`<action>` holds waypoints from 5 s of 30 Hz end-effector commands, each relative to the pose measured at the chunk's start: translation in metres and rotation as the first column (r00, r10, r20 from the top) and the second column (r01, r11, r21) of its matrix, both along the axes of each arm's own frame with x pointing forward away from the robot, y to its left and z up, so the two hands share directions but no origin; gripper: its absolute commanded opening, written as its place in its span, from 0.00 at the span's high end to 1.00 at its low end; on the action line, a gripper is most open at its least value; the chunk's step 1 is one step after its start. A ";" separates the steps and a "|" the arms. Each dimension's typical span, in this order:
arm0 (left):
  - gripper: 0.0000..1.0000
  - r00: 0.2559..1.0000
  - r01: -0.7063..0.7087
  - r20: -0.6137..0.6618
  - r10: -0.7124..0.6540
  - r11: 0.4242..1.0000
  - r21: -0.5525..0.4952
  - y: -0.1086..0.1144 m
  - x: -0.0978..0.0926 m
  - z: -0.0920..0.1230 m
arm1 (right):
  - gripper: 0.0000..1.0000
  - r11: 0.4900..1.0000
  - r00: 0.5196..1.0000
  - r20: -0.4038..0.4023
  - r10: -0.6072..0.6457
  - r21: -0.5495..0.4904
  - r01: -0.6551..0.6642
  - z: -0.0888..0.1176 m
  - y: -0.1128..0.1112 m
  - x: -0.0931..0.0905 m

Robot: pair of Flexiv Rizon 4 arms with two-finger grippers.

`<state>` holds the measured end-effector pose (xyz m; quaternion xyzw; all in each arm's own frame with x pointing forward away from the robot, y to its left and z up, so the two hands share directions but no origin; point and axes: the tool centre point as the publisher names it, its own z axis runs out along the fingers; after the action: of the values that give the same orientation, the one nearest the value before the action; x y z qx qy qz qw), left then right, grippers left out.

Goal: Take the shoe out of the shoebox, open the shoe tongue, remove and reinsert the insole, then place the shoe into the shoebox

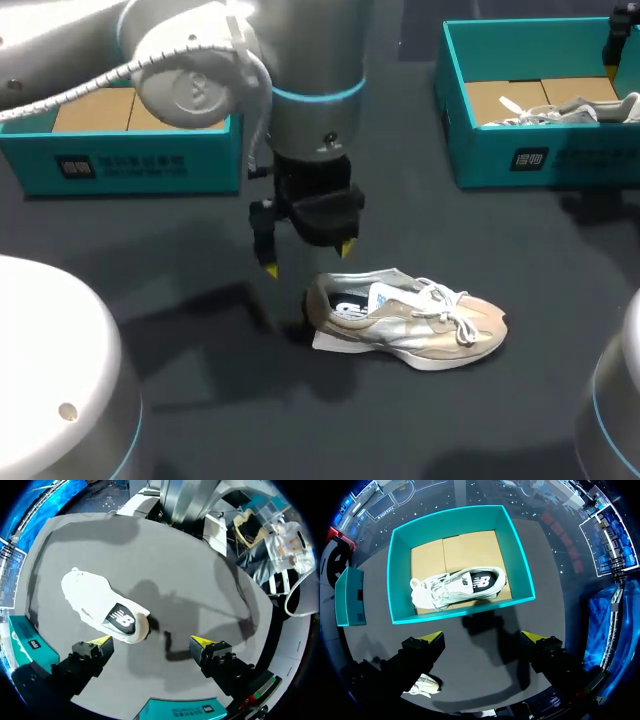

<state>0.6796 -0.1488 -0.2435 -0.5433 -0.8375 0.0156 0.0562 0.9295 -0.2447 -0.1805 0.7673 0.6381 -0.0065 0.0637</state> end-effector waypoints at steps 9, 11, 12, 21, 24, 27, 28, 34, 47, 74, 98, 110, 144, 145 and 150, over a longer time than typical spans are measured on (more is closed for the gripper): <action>0.00 0.976 -0.216 -0.051 0.211 0.964 -0.153 0.036 -0.005 0.028 | 0.00 1.000 1.000 -0.001 0.000 -0.001 0.000 0.000 0.000 0.000; 0.00 0.976 -0.216 -0.051 0.211 0.964 -0.153 0.036 -0.005 0.028 | 0.00 1.000 1.000 -0.001 0.000 -0.001 0.000 0.000 0.000 0.000; 0.00 0.976 -0.216 -0.051 0.211 0.964 -0.153 0.036 -0.005 0.028 | 0.00 1.000 1.000 -0.001 0.000 -0.001 0.000 0.000 0.000 0.000; 0.00 0.811 -0.582 -0.284 0.512 0.755 -0.301 0.082 -0.018 0.021 | 0.00 1.000 1.000 -0.001 0.000 -0.001 0.000 0.000 0.000 0.000; 0.00 0.705 -0.707 -0.403 0.583 0.621 -0.337 0.104 -0.016 0.017 | 0.00 1.000 1.000 -0.001 0.000 -0.001 0.000 0.000 0.000 0.000; 0.00 0.655 -0.755 -0.412 0.633 0.556 -0.347 0.112 -0.015 0.015 | 0.00 1.000 1.000 -0.001 0.000 -0.001 0.000 0.000 0.000 0.000; 0.00 0.655 -0.755 -0.412 0.633 0.556 -0.347 0.112 -0.015 0.015 | 0.00 1.000 1.000 -0.001 0.000 -0.001 0.000 0.000 0.000 0.000; 0.00 0.655 -0.755 -0.412 0.633 0.556 -0.347 0.112 -0.015 0.015 | 0.00 1.000 1.000 -0.001 0.000 -0.001 0.000 0.000 0.000 0.000; 0.00 0.583 -0.813 -0.580 0.570 0.409 -0.415 0.139 -0.026 -0.030 | 0.00 1.000 1.000 -0.001 0.000 -0.001 0.000 0.000 0.000 0.000; 0.00 0.476 -0.879 -0.781 0.405 0.197 -0.433 0.152 -0.012 -0.095 | 0.00 1.000 1.000 -0.001 0.000 -0.001 0.000 0.000 0.000 0.000; 0.00 0.446 -0.894 -0.818 0.365 0.221 -0.389 0.118 -0.006 -0.114 | 0.00 1.000 1.000 -0.001 0.000 -0.001 0.000 0.000 0.000 0.000; 0.00 0.446 -0.894 -0.818 0.365 0.221 -0.389 0.118 -0.006 -0.114 | 0.00 1.000 1.000 -0.001 0.000 -0.001 0.000 0.000 0.000 0.000; 0.00 0.373 -0.927 -0.844 0.385 0.122 -0.354 0.035 -0.011 -0.148 | 0.00 1.000 1.000 -0.001 0.000 -0.001 0.000 0.000 0.000 0.000; 0.00 0.372 -0.928 -0.845 0.385 0.121 -0.354 0.034 -0.011 -0.148 | 0.00 1.000 1.000 -0.001 0.000 -0.001 0.000 0.000 0.000 0.000; 0.00 0.389 -0.920 -0.836 0.386 0.117 -0.374 0.025 -0.008 -0.150 | 0.00 1.000 1.000 -0.001 0.000 -0.001 0.000 0.000 0.000 0.000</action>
<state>0.6699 -0.1162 -0.3903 -0.0009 -0.8125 0.5826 0.0192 0.9295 -0.2447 -0.1805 0.7673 0.6381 -0.0065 0.0637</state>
